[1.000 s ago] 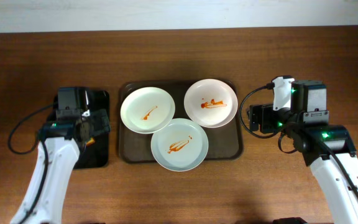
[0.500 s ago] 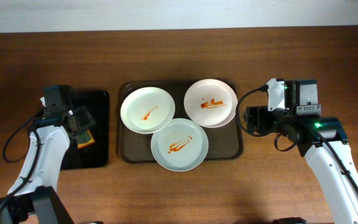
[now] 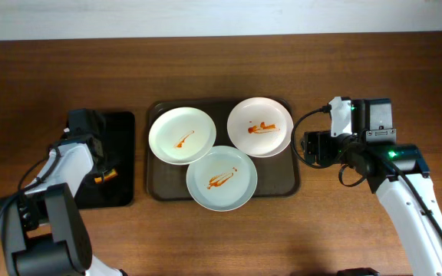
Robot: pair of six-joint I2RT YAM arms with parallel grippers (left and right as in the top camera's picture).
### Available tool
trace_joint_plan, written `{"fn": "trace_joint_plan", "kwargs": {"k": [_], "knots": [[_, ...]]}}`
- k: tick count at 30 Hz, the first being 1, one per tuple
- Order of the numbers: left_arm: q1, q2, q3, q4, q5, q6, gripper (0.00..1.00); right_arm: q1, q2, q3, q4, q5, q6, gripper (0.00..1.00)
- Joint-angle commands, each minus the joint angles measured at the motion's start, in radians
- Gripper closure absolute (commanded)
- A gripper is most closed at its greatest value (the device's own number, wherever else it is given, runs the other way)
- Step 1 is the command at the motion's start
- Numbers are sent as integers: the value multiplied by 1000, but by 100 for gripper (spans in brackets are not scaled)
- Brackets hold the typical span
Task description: Clean dirty plates on tray and stack at the side
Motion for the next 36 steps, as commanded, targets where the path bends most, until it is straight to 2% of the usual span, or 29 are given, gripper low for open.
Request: {"fn": "trace_joint_plan", "kwargs": {"k": [1,6,11,14,20,23,29,32,36], "knots": [[2,30,11,22,-8,-10,57,6,2,8,-3,-13,2,11],[2,39,11,32,-7,-10,100,6,2,8,-3,-13,2,12],[2,33,34,36,17,0,100,6,2,8,-3,-13,2,12],[2,6,76,29,96,72,100,6,2,8,-8,-22,2,13],[2,-68,105,21,285,261,100,6,34,8,-38,-183,2,16],[2,-74,105,-21,285,319,100,18,92,8,-50,-263,2,17],[2,-74,105,-63,286,380,100,101,229,8,-51,-266,2,18],[1,-74,105,-68,286,382,100,167,304,8,-40,-255,14,26],[0,-74,105,-71,294,407,100,198,371,8,-11,-236,92,29]]}}
